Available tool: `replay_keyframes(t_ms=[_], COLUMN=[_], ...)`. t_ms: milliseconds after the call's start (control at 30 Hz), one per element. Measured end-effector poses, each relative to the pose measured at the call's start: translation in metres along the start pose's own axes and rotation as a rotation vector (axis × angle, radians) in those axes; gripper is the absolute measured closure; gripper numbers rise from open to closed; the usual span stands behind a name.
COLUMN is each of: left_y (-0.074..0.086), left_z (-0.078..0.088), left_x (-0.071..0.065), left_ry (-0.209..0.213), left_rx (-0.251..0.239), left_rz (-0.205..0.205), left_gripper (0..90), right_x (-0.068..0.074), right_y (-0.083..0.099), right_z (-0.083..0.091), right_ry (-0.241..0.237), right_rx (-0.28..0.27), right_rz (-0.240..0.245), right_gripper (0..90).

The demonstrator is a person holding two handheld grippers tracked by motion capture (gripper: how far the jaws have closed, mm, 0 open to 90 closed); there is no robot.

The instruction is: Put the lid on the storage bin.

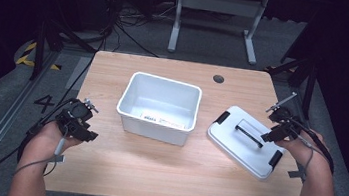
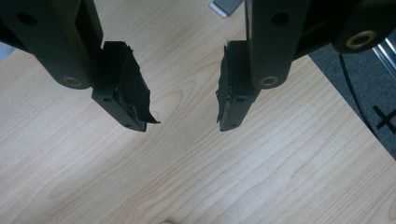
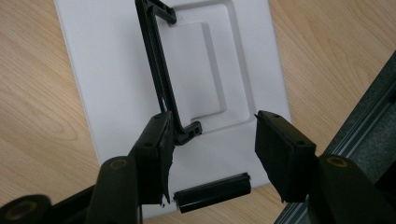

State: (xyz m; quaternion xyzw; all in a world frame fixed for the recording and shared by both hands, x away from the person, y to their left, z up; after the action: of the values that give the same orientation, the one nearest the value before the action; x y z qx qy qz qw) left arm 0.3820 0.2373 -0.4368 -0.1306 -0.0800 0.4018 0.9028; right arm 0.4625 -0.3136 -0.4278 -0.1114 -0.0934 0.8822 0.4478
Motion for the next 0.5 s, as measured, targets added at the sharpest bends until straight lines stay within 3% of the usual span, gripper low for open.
replay_keyframes(t_ms=[267, 500], left_y=[-0.003, -0.006], left_z=[0.003, 0.003], left_x=[-0.002, -0.005], left_ry=[-0.02, -0.021], left_rx=[-0.014, -0.015], left_rz=[-0.012, -0.024], left_gripper=[53.4, 53.3], right_x=[0.009, 0.02], right_y=[-0.01, -0.014], right_z=[0.01, 0.003], right_ry=[0.007, -0.023], right_rx=[-0.067, -0.061], right_rz=[0.032, 0.065], right_gripper=[47.9, 47.9])
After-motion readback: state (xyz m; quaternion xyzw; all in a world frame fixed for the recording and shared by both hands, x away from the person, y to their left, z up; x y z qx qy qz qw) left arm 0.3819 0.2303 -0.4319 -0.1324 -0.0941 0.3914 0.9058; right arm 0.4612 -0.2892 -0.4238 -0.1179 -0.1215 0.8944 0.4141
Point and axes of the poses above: each handheld gripper's, and its own axes: z roughly backward along the jaws, y roughly out of its underside, x roughly to its left, the point moved 8 cm from there along -z, roughly forward along the jaws, and after that the axes turned 4 degrees about -z, right-handed, at the moved point
